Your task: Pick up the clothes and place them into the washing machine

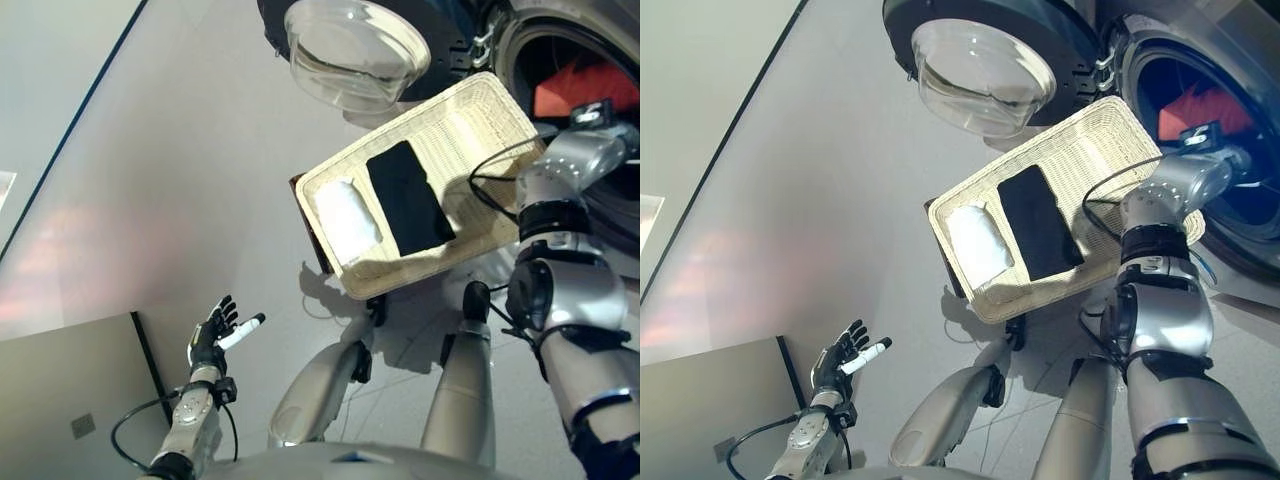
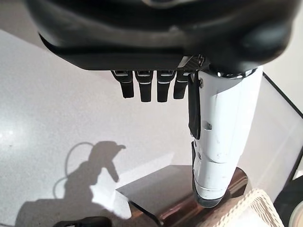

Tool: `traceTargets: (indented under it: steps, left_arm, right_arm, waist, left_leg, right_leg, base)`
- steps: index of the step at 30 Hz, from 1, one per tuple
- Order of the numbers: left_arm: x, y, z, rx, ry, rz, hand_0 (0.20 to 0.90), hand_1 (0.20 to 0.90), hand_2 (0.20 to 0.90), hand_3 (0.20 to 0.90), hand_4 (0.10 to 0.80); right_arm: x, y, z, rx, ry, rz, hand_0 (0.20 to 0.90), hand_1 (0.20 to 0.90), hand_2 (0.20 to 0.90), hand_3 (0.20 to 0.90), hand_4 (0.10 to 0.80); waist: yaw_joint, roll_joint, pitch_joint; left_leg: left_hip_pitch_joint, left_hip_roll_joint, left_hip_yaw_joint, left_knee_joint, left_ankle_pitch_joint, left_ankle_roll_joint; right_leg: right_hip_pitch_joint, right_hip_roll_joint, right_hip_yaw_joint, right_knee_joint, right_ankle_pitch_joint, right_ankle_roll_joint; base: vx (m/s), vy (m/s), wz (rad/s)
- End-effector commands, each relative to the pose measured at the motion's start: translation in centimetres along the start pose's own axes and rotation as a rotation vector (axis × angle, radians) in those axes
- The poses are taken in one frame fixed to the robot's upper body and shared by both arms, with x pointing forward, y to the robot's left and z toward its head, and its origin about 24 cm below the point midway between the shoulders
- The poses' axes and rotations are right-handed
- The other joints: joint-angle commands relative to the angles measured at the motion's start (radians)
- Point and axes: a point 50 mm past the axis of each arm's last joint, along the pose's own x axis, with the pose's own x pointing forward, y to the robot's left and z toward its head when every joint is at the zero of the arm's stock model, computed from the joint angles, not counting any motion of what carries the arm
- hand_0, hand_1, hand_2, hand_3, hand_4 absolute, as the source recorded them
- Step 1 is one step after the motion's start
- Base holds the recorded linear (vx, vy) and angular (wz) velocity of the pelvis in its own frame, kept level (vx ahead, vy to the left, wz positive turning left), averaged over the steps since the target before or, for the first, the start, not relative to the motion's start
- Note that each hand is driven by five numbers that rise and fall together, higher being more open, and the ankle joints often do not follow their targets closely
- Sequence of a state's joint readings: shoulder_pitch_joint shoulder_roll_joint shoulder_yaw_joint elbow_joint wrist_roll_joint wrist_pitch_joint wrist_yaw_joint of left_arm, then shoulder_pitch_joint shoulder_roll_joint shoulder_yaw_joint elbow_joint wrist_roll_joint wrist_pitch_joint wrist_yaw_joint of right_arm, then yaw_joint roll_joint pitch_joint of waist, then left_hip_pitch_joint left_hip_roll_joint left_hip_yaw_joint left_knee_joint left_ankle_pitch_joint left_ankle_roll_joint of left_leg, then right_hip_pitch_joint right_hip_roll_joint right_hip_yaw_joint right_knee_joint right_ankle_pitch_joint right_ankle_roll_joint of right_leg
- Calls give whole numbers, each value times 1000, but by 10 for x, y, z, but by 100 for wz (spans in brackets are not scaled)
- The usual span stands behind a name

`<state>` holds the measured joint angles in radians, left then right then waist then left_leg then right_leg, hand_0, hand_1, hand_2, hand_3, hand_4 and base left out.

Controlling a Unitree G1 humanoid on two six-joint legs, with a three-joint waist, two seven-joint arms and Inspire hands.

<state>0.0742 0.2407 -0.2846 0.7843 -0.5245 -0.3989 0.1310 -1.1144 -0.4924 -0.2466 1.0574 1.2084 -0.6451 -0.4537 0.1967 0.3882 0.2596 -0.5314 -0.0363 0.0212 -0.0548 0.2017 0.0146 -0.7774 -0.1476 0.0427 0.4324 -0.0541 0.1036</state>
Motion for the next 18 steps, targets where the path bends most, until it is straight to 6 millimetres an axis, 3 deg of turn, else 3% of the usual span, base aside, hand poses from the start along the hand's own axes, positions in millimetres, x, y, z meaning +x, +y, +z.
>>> traceTargets:
  steps: [1,6,18]
  left_arm:
    - [3,26,4,-4,-17,114,900,900,900,900,800]
    - [3,26,2,9,-7,114,900,900,900,900,800]
    - [0,33,0,21,0,131,900,900,900,900,800]
  right_arm:
    - [-3,45,17,-31,-69,248,900,900,900,900,800]
    - [-6,25,-1,-93,-6,226,900,900,900,900,800]
    - [-7,8,-8,-98,26,189,900,900,900,900,800]
  waist:
    - [-3,11,-36]
    - [-8,3,-33]
    - [-10,-22,-37]
  left_leg:
    - [22,-26,-5,82,-140,-69]
    - [19,-23,-5,83,-140,-69]
    - [13,-25,-9,94,-149,-68]
  right_leg:
    - [160,-11,-11,-270,119,-7]
    - [159,-7,-13,-270,121,-9]
    - [169,-7,-17,-270,110,-12]
  base:
    - [0,0,0]
    - [0,0,0]
    - [5,3,2]
